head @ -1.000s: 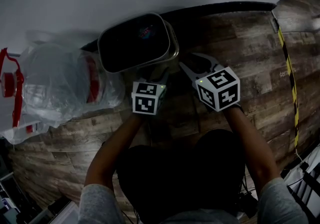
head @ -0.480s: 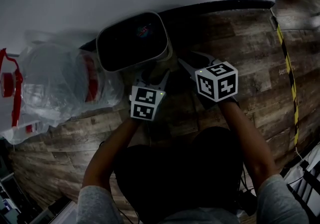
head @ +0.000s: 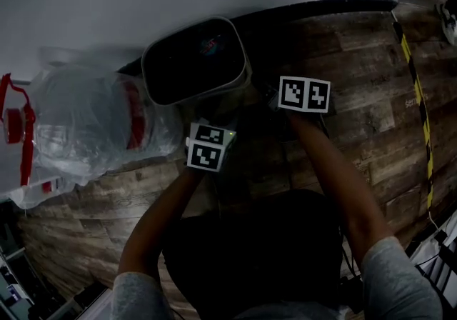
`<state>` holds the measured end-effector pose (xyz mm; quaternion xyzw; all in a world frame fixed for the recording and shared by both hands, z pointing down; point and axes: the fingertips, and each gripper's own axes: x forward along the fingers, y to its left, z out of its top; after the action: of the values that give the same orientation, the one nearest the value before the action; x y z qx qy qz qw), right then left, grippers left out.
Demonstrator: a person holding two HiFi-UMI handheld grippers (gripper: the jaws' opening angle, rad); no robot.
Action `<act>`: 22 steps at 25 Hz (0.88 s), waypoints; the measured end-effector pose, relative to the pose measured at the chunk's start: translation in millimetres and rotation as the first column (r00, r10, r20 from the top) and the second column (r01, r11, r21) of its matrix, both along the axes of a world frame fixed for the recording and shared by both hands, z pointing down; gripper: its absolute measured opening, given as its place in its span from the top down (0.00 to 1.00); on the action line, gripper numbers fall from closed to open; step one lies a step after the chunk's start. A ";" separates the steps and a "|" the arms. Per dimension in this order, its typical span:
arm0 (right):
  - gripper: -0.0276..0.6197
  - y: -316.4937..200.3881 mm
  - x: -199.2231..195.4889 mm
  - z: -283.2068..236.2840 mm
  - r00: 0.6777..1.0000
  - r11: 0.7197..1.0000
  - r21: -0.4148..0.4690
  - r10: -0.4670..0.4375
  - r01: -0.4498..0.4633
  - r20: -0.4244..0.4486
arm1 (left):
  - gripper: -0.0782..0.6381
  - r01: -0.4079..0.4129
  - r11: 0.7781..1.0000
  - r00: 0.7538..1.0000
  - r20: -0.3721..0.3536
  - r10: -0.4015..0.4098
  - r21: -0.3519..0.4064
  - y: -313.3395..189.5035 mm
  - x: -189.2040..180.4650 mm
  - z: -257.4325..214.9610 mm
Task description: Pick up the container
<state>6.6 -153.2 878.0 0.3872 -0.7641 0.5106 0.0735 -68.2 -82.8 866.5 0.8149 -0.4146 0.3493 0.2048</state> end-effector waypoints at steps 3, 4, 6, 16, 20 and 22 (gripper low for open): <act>0.72 -2.5 -8.1 22.6 0.994 0.991 -0.111 0.082 -0.073 0.078 | 0.59 -0.053 0.999 0.998 0.030 0.052 0.001 13.2 -7.8 -3.9; 0.72 -1.5 -10.5 29.1 0.990 0.986 -0.144 0.100 -0.086 0.097 | 0.59 -0.054 0.999 0.998 0.034 0.054 0.003 15.2 -11.2 -4.7; 0.72 0.0 -15.1 38.2 0.974 0.970 -0.216 0.152 -0.114 0.169 | 0.59 -0.042 0.999 0.999 0.028 0.042 0.001 17.7 -17.7 -6.5; 0.72 3.4 -30.0 47.3 0.708 0.865 -0.476 0.437 -0.162 0.554 | 0.59 -0.059 0.998 0.998 0.014 0.059 -0.005 30.0 -22.1 -10.3; 0.80 2.7 -31.4 43.6 0.673 0.864 -0.481 0.447 -0.152 0.589 | 0.59 -0.076 0.997 0.997 0.016 0.076 -0.005 34.7 -21.8 -10.4; 0.81 -0.9 -27.1 35.9 0.667 0.873 -0.457 0.443 -0.170 0.599 | 0.59 -0.088 0.996 0.996 0.019 0.088 0.006 35.2 -21.1 -11.9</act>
<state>-20.5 -154.1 913.8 0.2746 -0.5500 0.7534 -0.2335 -89.3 -47.5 854.6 0.8296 -0.3815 0.3643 0.1828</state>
